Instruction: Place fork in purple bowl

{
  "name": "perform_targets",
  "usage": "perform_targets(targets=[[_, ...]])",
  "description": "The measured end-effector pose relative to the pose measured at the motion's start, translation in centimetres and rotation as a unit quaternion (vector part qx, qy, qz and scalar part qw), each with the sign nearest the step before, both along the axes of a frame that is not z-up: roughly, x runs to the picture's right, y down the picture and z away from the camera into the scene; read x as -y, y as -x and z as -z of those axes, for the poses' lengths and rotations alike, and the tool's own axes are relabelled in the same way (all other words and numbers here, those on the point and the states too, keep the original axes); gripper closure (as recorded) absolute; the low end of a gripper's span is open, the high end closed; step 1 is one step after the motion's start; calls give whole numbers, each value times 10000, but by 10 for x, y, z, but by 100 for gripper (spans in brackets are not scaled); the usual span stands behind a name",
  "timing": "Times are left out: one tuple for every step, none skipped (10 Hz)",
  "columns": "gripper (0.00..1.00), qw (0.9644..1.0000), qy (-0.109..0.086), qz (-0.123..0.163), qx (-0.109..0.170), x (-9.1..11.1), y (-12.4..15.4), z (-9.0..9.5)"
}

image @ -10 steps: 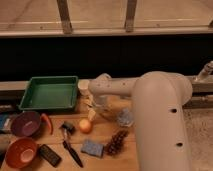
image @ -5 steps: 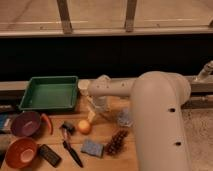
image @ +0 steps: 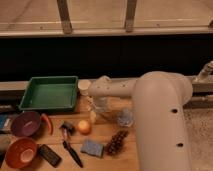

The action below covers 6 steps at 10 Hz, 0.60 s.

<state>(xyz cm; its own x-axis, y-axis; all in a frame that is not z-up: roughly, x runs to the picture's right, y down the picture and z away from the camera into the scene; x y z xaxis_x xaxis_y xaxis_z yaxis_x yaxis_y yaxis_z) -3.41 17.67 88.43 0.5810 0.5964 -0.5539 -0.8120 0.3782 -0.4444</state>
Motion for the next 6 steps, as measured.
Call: perform_targets(targets=[[84, 10000, -1, -3, -6, 2, 0, 1], [92, 10000, 1, -6, -10, 3, 0, 3], [99, 10000, 21, -6, 17, 2, 1, 5], [100, 10000, 19, 21, 28, 2, 3, 5], [100, 10000, 16, 22, 33, 2, 3, 5], [100, 10000, 19, -15, 36, 1, 2, 3]])
